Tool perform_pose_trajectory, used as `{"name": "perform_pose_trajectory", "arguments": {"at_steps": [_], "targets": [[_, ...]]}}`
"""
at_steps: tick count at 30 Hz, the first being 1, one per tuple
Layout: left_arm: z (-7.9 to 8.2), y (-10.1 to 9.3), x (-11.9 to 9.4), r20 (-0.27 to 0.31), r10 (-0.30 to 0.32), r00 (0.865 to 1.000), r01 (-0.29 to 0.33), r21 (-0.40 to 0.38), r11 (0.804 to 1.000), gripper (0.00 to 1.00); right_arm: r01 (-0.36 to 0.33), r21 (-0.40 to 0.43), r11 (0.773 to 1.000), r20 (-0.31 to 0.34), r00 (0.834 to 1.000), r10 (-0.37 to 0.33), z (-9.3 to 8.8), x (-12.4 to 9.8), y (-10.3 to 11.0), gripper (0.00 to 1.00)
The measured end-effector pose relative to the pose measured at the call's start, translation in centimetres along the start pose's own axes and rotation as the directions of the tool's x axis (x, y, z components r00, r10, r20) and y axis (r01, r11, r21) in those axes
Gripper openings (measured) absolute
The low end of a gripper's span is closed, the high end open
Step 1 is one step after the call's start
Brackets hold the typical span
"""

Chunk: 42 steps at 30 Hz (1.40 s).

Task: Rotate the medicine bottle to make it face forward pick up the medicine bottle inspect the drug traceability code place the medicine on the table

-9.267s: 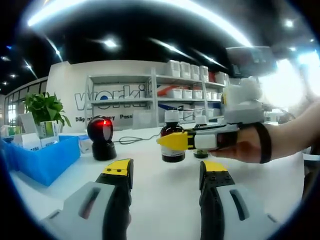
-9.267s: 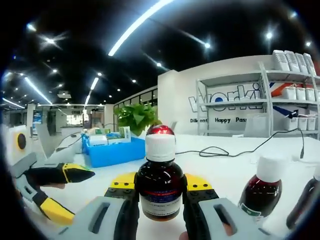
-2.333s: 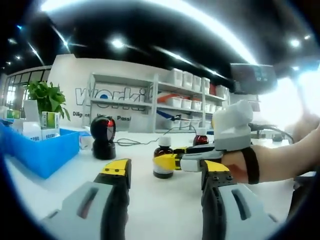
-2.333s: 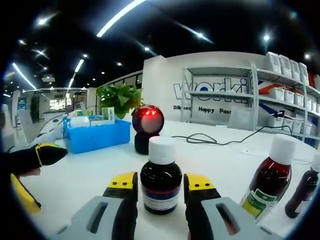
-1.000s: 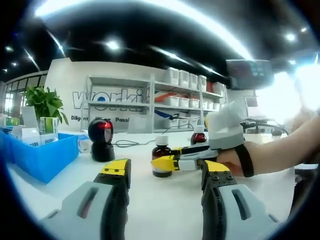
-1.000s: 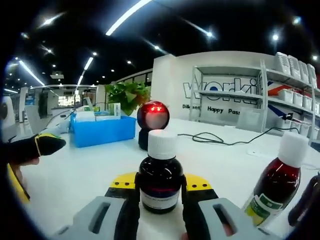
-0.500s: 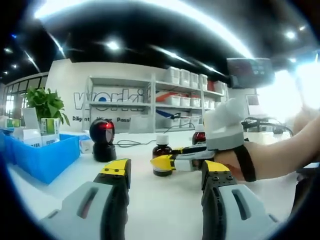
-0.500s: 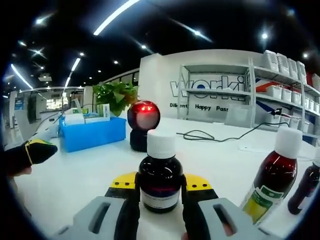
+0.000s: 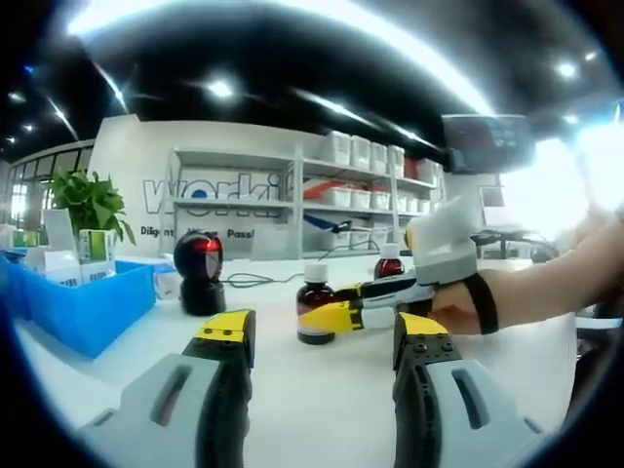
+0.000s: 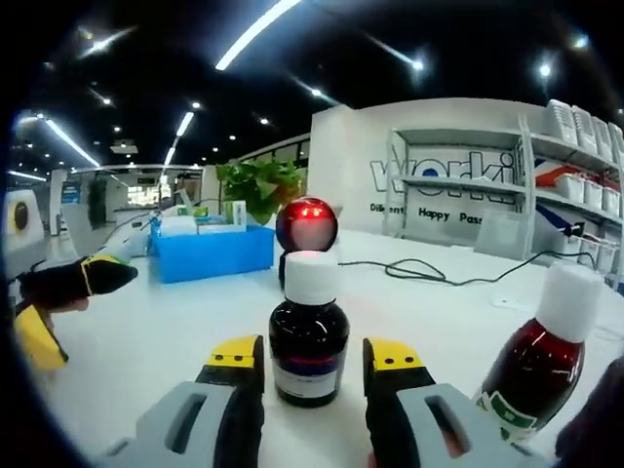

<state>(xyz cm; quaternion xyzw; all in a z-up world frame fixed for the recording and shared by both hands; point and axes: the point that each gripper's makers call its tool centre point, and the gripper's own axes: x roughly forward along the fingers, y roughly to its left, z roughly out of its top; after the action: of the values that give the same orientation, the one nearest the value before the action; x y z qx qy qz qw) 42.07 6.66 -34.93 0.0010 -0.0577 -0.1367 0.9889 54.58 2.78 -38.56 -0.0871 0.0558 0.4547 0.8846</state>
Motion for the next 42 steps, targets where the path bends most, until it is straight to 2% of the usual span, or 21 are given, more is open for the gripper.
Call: {"name": "perform_pose_trajectory", "arguments": {"at_steps": [3, 10, 14, 17, 19, 31, 42], "targets": [[0.0, -0.1, 0.0, 0.0, -0.006, 1.0, 0.006, 0.0, 1.0, 0.48, -0.043, -0.041, 0.998, -0.009, 0.999, 0.043, 0.2, -0.4, 0.1, 0.38], [0.2, -0.2, -0.1, 0.01, -0.014, 1.0, 0.014, -0.007, 1.0, 0.48, -0.124, -0.02, 0.992, -0.005, 0.992, 0.124, 1.4, 0.5, 0.1, 0.39], [0.3, -0.3, -0.1, 0.015, -0.022, 1.0, 0.022, -0.009, 1.0, 0.48, -0.142, -0.007, 0.99, -0.014, 0.99, 0.142, 1.2, 1.2, 0.6, 0.38], [0.3, -0.4, -0.1, 0.016, -0.024, 1.0, 0.024, -0.009, 1.0, 0.48, -0.117, 0.0, 0.993, -0.034, 0.993, 0.117, 0.5, 1.2, 0.2, 0.29], [0.3, -0.4, -0.1, 0.018, -0.024, 1.0, 0.024, -0.007, 1.0, 0.48, -0.121, 0.0, 0.993, -0.03, 0.992, 0.121, 0.8, 0.9, 0.0, 0.28], [0.4, -0.3, -0.1, 0.017, -0.014, 1.0, 0.014, 0.001, 1.0, 0.48, 0.026, 0.024, 0.999, -0.013, 1.0, -0.026, 0.8, 0.8, -0.2, 0.27], [0.3, 0.0, -0.1, 0.014, -0.003, 1.0, 0.003, 0.003, 1.0, 0.48, 0.188, 0.059, 0.98, -0.018, 0.982, -0.187, 0.8, 1.0, 0.0, 0.27]]}}
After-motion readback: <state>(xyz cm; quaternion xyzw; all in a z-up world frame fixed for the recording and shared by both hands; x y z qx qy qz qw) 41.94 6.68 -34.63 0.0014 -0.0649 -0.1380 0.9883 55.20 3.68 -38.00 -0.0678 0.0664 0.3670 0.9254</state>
